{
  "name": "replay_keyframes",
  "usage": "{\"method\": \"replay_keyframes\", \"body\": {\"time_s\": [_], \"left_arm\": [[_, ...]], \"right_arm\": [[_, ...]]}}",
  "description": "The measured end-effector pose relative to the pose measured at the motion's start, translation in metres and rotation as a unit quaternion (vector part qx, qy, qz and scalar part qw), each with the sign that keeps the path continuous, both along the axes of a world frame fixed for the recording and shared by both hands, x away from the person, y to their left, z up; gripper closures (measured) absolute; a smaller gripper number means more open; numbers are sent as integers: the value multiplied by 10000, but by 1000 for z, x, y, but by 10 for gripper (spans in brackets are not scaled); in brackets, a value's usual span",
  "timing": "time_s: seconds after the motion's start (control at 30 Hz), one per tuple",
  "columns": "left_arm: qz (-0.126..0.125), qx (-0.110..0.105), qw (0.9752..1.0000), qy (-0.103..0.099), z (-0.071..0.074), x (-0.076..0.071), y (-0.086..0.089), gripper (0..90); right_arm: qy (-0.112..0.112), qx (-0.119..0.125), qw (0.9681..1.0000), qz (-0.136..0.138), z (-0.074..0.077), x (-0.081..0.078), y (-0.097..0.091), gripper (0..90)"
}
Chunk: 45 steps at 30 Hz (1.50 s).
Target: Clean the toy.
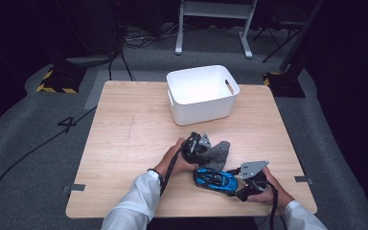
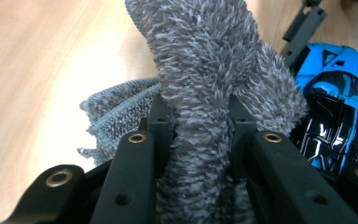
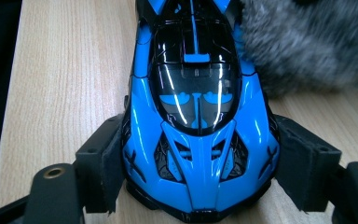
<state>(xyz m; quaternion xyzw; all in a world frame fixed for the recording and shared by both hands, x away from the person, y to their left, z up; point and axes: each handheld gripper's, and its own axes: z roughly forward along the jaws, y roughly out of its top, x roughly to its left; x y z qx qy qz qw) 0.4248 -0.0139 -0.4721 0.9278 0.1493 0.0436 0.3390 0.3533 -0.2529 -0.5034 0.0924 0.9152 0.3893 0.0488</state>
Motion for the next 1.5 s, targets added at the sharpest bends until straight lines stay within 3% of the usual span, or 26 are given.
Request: {"method": "replay_keyframes", "body": {"time_s": [0.2,0.37,0.57,0.73,0.83,0.9,1.03,1.2,1.3,1.43,1.5], "left_arm": [[-320,92,9993,150,-1,3,-17,697],[-636,393,9971,153,-4,3,-21,726],[-667,482,9964,216,-4,6,1,746],[-432,429,9979,212,-6,6,29,751],[-237,248,9989,314,-9,5,53,749],[-129,127,9992,355,-11,-1,67,748],[-18,-16,9997,240,-15,-17,81,747],[-148,226,9996,29,-13,-41,88,746],[-238,162,9996,42,-14,-53,93,745],[-457,14,9989,71,-17,-67,84,743],[-580,55,9983,-72,-17,-73,71,740]], "right_arm": [[39,26,10000,0,-1,1,1,261],[39,-4,10000,5,0,1,1,261],[32,-22,10000,-21,0,2,0,261],[-22,-67,10000,-9,1,1,0,262],[1,-68,9999,-113,1,1,-4,262],[15,-31,9999,-169,1,3,-8,262],[-5,-66,9997,-238,1,4,-10,261],[-30,-86,9990,-441,2,8,-15,261],[2,-52,9977,-671,1,13,-23,261],[9,-48,9973,-726,1,15,-23,261],[23,-36,9970,-769,1,16,-21,261]]}}
